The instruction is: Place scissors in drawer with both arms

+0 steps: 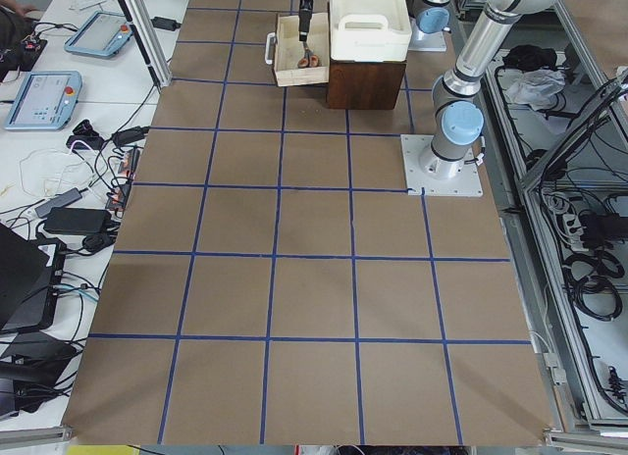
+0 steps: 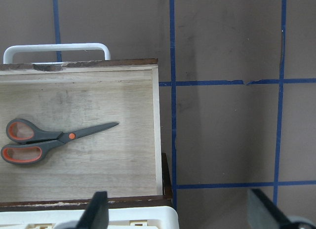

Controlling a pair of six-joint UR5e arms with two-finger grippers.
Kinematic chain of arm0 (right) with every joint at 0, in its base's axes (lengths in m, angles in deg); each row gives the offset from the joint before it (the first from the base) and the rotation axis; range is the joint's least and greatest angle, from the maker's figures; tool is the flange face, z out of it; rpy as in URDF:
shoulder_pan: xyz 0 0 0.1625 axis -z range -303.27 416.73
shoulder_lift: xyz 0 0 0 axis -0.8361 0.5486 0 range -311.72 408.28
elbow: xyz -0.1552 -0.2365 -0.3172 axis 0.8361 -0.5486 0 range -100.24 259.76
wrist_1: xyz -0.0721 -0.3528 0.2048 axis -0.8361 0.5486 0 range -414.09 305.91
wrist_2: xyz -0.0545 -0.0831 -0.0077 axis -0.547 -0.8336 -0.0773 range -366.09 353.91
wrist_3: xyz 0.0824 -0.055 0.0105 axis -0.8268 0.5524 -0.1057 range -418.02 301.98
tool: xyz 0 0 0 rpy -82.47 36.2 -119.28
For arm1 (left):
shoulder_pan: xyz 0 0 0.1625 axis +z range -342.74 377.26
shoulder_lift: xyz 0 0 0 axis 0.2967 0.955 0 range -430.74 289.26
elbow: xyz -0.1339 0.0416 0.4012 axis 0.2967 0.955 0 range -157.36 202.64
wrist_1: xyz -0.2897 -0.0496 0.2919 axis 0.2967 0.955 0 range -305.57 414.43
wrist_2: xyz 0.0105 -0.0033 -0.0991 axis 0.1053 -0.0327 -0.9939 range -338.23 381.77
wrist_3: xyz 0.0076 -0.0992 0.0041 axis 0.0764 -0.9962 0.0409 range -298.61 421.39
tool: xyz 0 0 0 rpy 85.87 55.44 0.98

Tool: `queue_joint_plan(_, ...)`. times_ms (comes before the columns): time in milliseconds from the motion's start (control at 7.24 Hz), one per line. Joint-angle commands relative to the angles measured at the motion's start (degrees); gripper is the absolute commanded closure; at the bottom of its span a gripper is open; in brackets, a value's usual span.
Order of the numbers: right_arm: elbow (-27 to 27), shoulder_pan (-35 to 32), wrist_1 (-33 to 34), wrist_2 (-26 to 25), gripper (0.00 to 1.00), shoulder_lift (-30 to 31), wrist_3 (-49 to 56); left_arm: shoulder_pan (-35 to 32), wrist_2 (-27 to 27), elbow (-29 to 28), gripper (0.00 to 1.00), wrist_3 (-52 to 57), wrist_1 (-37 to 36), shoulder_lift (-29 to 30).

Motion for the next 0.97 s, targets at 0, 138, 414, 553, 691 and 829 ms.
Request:
queue_joint_plan(0,0.0,0.0,0.06,0.75,0.0,-0.04,-0.06,2.46,-1.79,-0.05,0.0,-1.22,-0.08,0.65)
queue_joint_plan(138,0.0,0.0,0.06,0.66,0.0,-0.04,-0.06,3.08,-2.15,-0.05,0.0,-1.24,0.27,0.13)
queue_joint_plan(414,0.0,0.0,0.06,0.75,0.0,-0.04,-0.06,3.0,-0.67,0.04,0.0,-1.15,1.15,0.3)
queue_joint_plan(553,0.0,0.0,0.06,0.75,0.0,-0.04,-0.06,3.0,-0.14,0.04,0.0,-0.63,1.07,0.21)
queue_joint_plan(691,0.0,0.0,0.06,0.75,0.0,-0.04,-0.06,2.91,-0.05,0.04,0.0,-0.62,1.15,0.3)
queue_joint_plan(829,0.0,0.0,0.06,0.75,0.0,-0.04,-0.06,3.0,-0.05,0.12,0.0,-0.62,0.81,0.3)
